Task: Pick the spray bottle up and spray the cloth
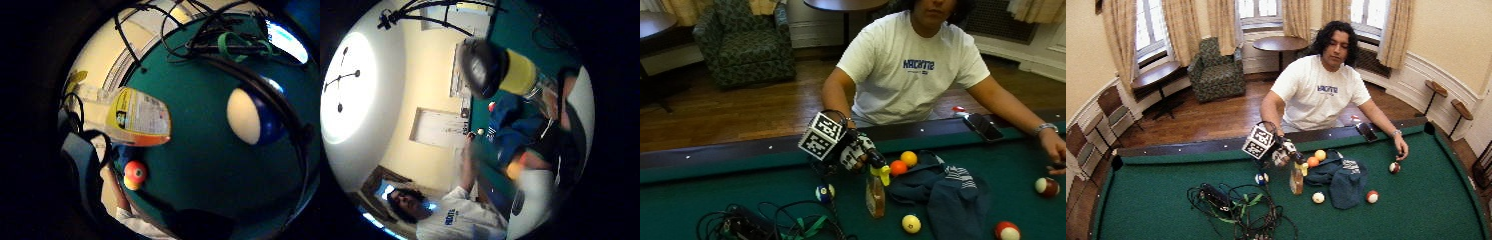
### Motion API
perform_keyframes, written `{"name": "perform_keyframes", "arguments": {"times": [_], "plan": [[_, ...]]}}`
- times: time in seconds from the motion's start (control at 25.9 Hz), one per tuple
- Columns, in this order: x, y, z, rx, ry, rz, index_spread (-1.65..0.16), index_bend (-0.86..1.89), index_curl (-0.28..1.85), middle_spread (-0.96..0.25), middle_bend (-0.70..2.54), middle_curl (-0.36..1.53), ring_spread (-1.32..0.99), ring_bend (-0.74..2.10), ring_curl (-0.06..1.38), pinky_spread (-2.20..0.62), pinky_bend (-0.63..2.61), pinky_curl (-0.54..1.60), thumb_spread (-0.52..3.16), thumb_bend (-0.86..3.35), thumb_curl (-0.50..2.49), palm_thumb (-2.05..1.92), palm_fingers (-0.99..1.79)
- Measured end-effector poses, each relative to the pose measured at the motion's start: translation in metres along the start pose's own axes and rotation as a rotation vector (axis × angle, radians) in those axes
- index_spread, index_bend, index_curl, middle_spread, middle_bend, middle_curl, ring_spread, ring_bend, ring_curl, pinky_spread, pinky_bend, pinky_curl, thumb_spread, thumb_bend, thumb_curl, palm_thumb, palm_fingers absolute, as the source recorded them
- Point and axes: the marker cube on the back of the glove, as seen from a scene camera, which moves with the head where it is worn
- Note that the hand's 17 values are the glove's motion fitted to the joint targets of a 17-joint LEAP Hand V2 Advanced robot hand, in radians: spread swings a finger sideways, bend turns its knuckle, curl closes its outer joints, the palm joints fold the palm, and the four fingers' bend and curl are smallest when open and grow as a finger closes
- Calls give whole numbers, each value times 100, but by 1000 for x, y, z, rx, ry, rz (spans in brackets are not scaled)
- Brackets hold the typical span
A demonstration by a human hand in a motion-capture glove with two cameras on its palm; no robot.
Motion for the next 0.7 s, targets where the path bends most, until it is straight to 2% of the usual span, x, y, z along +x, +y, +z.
{"name": "perform_keyframes", "arguments": {"times": [0.31,0.46,0.7], "plan": [[1,1,-4,-18,-57,26,-27,64,53,-25,64,64,-23,95,58,-15,87,62,62,12,60,114,131],[0,-1,-5,-44,-37,21,-26,53,53,-23,64,65,-22,92,58,-19,84,61,67,-1,58,101,117],[-2,-5,1,-77,-30,26,-28,39,50,-22,51,59,-19,71,52,-20,62,54,80,-4,53,90,85]]}}
